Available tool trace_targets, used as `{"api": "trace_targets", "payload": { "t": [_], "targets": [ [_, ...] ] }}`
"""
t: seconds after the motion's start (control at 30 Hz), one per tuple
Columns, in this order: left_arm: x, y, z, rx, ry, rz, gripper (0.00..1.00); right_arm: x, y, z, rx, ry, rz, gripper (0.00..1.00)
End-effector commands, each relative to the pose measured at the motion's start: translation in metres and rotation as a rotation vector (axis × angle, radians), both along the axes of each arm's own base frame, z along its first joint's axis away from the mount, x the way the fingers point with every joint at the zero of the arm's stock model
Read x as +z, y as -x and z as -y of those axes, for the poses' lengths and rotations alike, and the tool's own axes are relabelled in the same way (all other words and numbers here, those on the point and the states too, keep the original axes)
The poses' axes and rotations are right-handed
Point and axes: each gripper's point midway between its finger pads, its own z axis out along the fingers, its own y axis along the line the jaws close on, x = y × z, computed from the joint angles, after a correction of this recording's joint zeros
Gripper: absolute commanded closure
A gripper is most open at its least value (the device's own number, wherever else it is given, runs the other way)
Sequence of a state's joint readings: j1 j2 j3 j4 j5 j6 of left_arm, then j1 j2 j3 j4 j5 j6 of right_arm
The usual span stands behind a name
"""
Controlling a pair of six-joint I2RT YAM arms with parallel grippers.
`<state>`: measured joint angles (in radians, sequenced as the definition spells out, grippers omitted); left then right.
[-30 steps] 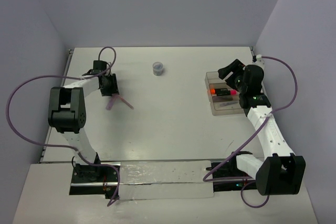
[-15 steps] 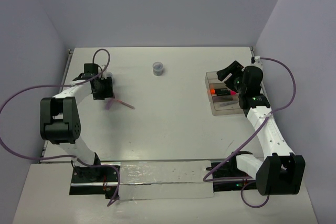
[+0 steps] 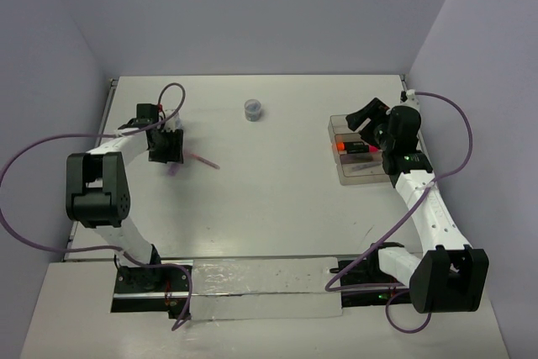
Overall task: Sort the stationery into containers
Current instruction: Pick up the stationery from the center of the board.
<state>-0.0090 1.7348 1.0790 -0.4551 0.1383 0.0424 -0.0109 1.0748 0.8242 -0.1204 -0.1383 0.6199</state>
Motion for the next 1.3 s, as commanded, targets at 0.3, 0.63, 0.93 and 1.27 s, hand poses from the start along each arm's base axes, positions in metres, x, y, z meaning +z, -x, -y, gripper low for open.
{"api": "trace_targets", "payload": {
  "t": [0.3,0.63,0.93,1.27],
  "targets": [
    [-0.040,0.000,-0.017,-0.064,-0.101,-0.087,0.63,0.007,0.002,-0.002,0.017,0.024,0.017,0.24],
    [-0.029,0.021,-0.005,-0.127,-0.037,-0.106,1.00,0.021,0.008,-0.007,0.039,0.011,0.052,0.24],
    [0.081,0.002,0.029,-0.220,0.117,0.171,1.00,0.046,0.018,-0.065,0.196,-0.059,0.127,0.24],
    [0.191,0.006,0.067,-0.354,0.294,0.422,1.00,0.105,0.034,-0.236,0.641,-0.301,0.231,0.25]
  ]
}}
